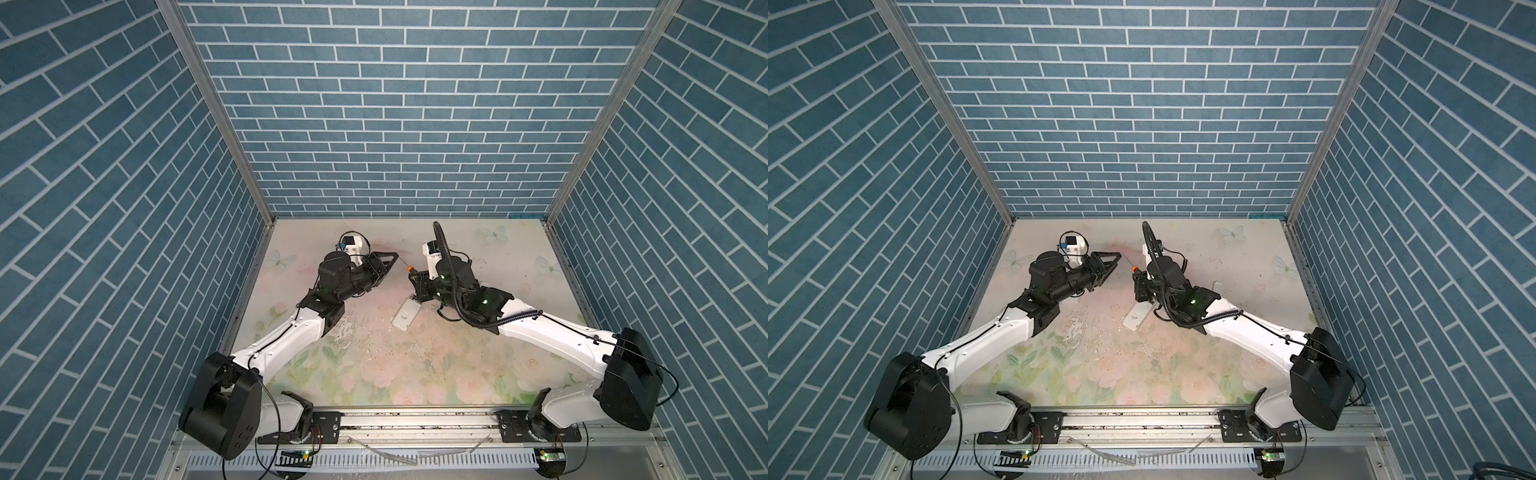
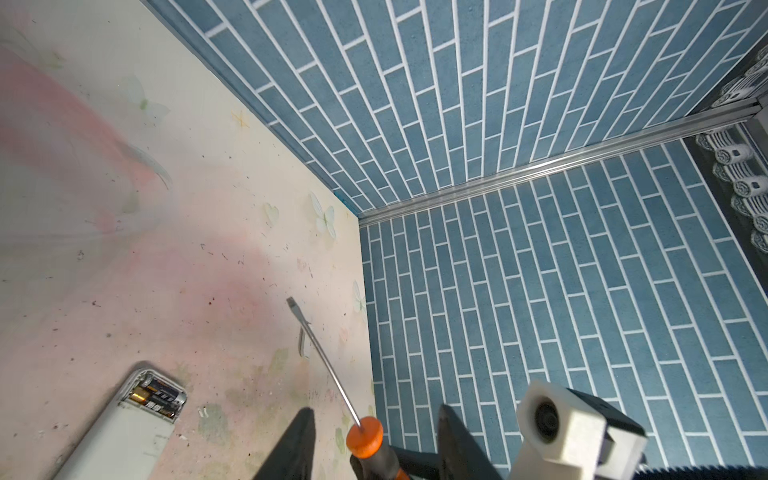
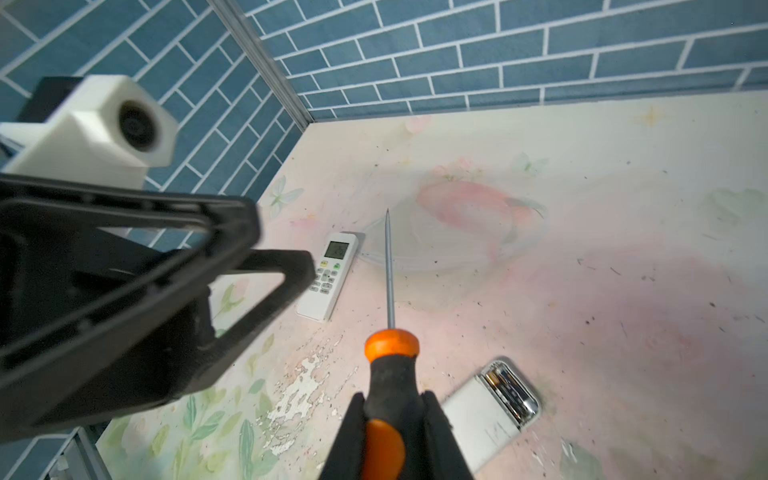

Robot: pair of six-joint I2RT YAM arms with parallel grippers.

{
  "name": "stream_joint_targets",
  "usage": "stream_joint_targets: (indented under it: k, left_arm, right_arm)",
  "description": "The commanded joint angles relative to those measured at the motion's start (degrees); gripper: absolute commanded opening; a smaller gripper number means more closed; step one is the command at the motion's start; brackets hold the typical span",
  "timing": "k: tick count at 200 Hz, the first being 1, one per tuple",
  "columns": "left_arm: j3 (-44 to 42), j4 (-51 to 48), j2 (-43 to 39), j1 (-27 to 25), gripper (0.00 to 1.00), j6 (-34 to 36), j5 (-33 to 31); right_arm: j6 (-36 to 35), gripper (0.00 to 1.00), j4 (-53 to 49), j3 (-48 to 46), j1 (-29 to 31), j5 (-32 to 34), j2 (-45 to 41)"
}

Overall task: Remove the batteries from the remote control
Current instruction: 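Move the left gripper down onto the open remote while the right gripper withdraws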

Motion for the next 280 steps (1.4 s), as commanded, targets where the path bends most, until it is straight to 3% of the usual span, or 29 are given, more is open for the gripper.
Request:
stream_joint_targets:
  k: [1,37,62,77,131,150,195,280]
  left_arm:
    - [-1.5,-3.3,-1.9,0.9,0.52,4.2,-1.0]
    - [-1.7,-15.1,-4.2,1.3,0.57,14.7,-1.1]
    - [-1.0,-25.5,-5.1,1.2,0.70,23.5,-3.6]
    - [-0.9,-28.9,-5.6,0.7,0.72,27.3,-5.2]
    - [4.9,-40.7,-0.7,-7.9,0.74,42.3,-13.4]
    - [6.8,-42.4,2.8,-11.0,0.80,46.5,-16.0]
    - [10.5,-42.7,11.8,-17.1,0.86,52.0,-21.7]
    - [18.8,-45.9,26.6,-20.3,0.85,57.9,-27.6]
  right_arm:
    - [4.3,0.00,-6.5,0.4,-0.4,-0.1,-3.8]
    - [10.5,0.00,-16.7,0.0,-3.6,-5.8,-7.4]
    - [17.7,0.00,-22.0,-1.3,-8.2,-13.2,-9.7]
    - [20.6,0.00,-22.7,-2.6,-9.8,-16.3,-10.8]
    - [22.0,0.00,-25.7,-2.0,-12.3,-21.5,-9.2]
    - [21.7,0.00,-26.8,-1.9,-12.9,-21.7,-8.7]
    - [21.2,0.00,-28.3,-2.9,-14.6,-21.4,-9.2]
    - [21.2,0.00,-27.1,-5.9,-16.6,-21.2,-11.5]
